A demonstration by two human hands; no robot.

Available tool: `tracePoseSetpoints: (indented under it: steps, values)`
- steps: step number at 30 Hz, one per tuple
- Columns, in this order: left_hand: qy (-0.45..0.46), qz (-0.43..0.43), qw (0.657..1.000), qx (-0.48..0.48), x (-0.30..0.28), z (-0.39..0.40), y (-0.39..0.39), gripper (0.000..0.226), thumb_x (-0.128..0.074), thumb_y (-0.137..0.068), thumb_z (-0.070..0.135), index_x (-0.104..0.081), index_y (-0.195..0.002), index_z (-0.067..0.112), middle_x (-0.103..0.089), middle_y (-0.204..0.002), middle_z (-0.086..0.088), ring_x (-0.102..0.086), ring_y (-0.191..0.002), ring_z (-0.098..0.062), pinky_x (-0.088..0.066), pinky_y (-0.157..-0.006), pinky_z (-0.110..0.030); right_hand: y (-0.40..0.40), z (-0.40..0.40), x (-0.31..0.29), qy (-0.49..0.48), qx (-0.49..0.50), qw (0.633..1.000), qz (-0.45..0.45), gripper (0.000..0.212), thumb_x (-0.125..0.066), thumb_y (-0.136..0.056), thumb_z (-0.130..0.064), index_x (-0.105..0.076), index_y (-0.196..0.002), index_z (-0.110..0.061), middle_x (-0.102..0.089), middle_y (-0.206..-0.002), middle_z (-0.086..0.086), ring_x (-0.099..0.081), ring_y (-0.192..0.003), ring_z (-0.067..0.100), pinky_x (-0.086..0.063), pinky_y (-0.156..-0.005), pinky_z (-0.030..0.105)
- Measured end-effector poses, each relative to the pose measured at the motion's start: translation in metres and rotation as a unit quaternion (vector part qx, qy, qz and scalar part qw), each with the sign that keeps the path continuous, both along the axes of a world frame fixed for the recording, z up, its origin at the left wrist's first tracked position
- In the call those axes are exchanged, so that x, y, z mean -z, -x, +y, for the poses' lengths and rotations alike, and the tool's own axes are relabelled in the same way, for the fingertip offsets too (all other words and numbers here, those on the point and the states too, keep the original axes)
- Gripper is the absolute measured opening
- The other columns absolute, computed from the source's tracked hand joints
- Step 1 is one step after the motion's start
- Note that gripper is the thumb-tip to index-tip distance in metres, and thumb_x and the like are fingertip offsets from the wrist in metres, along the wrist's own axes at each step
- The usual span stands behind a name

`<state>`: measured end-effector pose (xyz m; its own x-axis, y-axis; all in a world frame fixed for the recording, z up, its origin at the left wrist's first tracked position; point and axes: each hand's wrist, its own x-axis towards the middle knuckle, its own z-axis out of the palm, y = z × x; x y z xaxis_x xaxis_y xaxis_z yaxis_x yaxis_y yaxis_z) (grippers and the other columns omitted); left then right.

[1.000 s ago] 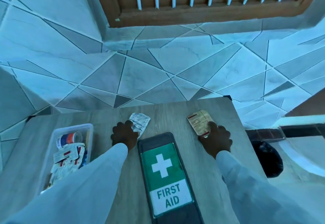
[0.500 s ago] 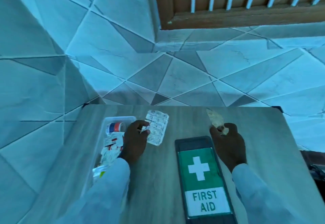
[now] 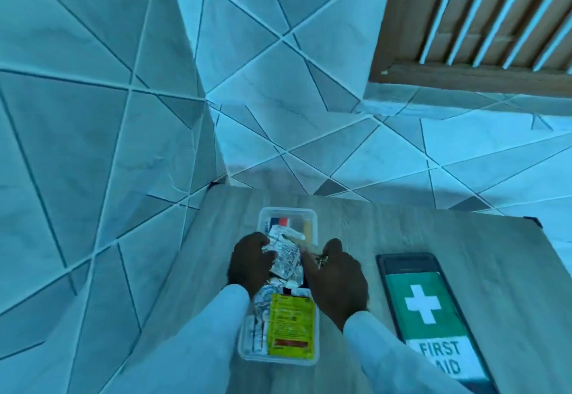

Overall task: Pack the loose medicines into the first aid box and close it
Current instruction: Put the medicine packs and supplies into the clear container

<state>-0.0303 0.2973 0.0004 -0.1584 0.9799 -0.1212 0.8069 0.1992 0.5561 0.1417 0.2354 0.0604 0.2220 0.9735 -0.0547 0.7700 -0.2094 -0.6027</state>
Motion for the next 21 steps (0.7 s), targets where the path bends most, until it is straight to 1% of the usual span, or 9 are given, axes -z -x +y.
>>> tracePoseSetpoints:
  steps: [3, 7, 9, 11, 13, 14, 16, 18, 21]
  values:
    - [-0.013, 0.04, 0.998, 0.041, -0.03, -0.011, -0.007, 0.025, -0.064, -0.085, 0.032, -0.063, -0.106, 0.019, -0.063, -0.111, -0.003, -0.06, -0.106, -0.025, -0.049, -0.087, -0.037, 0.019, 0.002, 0.0, 0.009, 0.038, 0.999, -0.009, 0.053, -0.04, -0.079, -0.073, -0.042, -0.092, -0.021, -0.061, -0.091, 0.009, -0.054, -0.094, 0.033, -0.043, -0.069, 0.038]
    - [0.018, 0.108, 0.99, 0.091, -0.034, -0.011, -0.007, 0.024, -0.058, -0.089, 0.035, -0.064, -0.103, 0.016, -0.062, -0.108, -0.008, -0.061, -0.104, -0.03, -0.052, -0.082, -0.041, 0.039, 0.006, 0.0, 0.003, 0.066, 0.997, -0.029, 0.057, -0.045, -0.078, -0.073, -0.046, -0.098, -0.02, -0.057, -0.099, 0.009, -0.049, -0.099, 0.03, -0.045, -0.072, 0.039]
    - [0.013, 0.117, 0.987, 0.109, -0.035, -0.01, -0.002, 0.021, -0.056, -0.09, 0.028, -0.065, -0.101, 0.014, -0.061, -0.106, -0.009, -0.061, -0.101, -0.031, -0.054, -0.08, -0.041, 0.047, 0.01, 0.002, 0.001, 0.062, 0.997, -0.034, 0.06, -0.046, -0.078, -0.074, -0.046, -0.101, -0.019, -0.055, -0.103, 0.009, -0.048, -0.101, 0.03, -0.046, -0.074, 0.041]
    - [0.005, 0.117, 0.986, 0.119, -0.03, -0.009, 0.003, 0.016, -0.057, -0.088, 0.018, -0.065, -0.101, 0.012, -0.059, -0.105, -0.01, -0.06, -0.1, -0.031, -0.055, -0.08, -0.042, 0.054, 0.015, 0.006, 0.029, 0.041, 0.998, -0.048, 0.068, -0.042, -0.078, -0.077, -0.047, -0.11, -0.017, -0.053, -0.11, 0.011, -0.047, -0.107, 0.031, -0.047, -0.077, 0.042]
    - [-0.001, 0.077, 0.991, 0.111, -0.027, -0.01, 0.009, 0.016, -0.059, -0.086, 0.014, -0.065, -0.101, 0.014, -0.059, -0.104, -0.008, -0.061, -0.098, -0.029, -0.056, -0.079, -0.041, 0.059, 0.019, 0.011, 0.078, 0.012, 0.994, -0.07, 0.071, -0.036, -0.081, -0.076, -0.048, -0.117, -0.016, -0.049, -0.119, 0.011, -0.046, -0.113, 0.033, -0.047, -0.081, 0.043]
    - [-0.007, 0.057, 0.993, 0.103, -0.025, -0.01, 0.012, 0.018, -0.058, -0.087, 0.014, -0.065, -0.103, 0.016, -0.059, -0.105, -0.007, -0.061, -0.098, -0.028, -0.056, -0.079, -0.041, 0.061, 0.02, 0.014, 0.096, -0.006, 0.992, -0.081, 0.064, -0.035, -0.086, -0.07, -0.048, -0.118, -0.016, -0.048, -0.122, 0.012, -0.046, -0.115, 0.033, -0.047, -0.083, 0.044]
    - [-0.015, 0.025, 0.995, 0.098, -0.023, -0.012, 0.015, 0.022, -0.049, -0.093, 0.021, -0.067, -0.106, 0.019, -0.059, -0.106, -0.005, -0.06, -0.1, -0.027, -0.055, -0.082, -0.042, 0.063, 0.022, 0.015, 0.12, -0.041, 0.987, -0.098, 0.04, -0.039, -0.095, -0.047, -0.049, -0.116, -0.014, -0.047, -0.122, 0.013, -0.048, -0.113, 0.036, -0.048, -0.085, 0.044]
    - [0.0, 0.006, 0.994, 0.106, -0.023, -0.016, 0.017, 0.028, -0.045, -0.095, 0.031, -0.069, -0.106, 0.021, -0.057, -0.108, -0.005, -0.058, -0.103, -0.025, -0.053, -0.085, -0.041, 0.063, 0.022, 0.016, 0.136, -0.072, 0.98, -0.126, 0.023, -0.043, -0.095, -0.024, -0.05, -0.113, -0.012, -0.049, -0.119, 0.015, -0.052, -0.109, 0.036, -0.048, -0.08, 0.043]
    - [0.01, 0.015, 0.991, 0.132, -0.023, -0.021, 0.017, 0.027, -0.052, -0.092, 0.036, -0.07, -0.107, 0.024, -0.054, -0.112, -0.004, -0.056, -0.107, -0.024, -0.053, -0.086, -0.04, 0.061, 0.02, 0.014, 0.141, -0.1, 0.969, -0.177, 0.019, -0.049, -0.093, -0.017, -0.053, -0.11, -0.012, -0.053, -0.117, 0.013, -0.057, -0.103, 0.036, -0.05, -0.075, 0.042]
